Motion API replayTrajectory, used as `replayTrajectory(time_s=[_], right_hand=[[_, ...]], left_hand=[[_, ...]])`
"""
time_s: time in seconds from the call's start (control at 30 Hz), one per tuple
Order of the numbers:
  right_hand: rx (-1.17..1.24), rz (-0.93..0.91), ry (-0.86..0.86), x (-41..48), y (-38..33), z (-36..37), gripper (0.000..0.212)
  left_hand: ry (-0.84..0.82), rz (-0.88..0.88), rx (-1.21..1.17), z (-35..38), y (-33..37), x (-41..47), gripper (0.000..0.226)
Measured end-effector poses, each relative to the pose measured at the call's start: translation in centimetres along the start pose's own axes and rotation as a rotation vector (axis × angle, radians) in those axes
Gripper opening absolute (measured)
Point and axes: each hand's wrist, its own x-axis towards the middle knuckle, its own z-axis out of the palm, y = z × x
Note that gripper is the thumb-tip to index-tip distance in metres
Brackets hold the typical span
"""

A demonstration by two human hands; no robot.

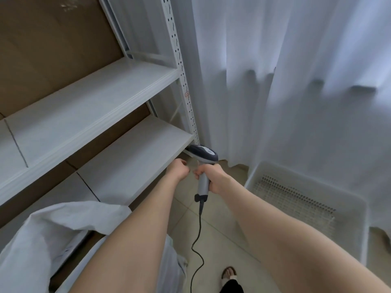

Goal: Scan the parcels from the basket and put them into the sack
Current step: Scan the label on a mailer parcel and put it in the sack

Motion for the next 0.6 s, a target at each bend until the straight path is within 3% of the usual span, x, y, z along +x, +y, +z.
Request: replayTrajectory(time_s=[0.3,0.6], right_hand=[[0.023,0.121,0.054,7.7,-1.5,-1.9,0.015],[-0.033,0.163,0.066,13.3,-5.4,-3.5,0.015]], left_hand=[[-0.064,0.007,0.153,2.4,4.0,9.8,0.041],[-0.124,-0.013,0.082,2.9,6.4,15.1,0.044]])
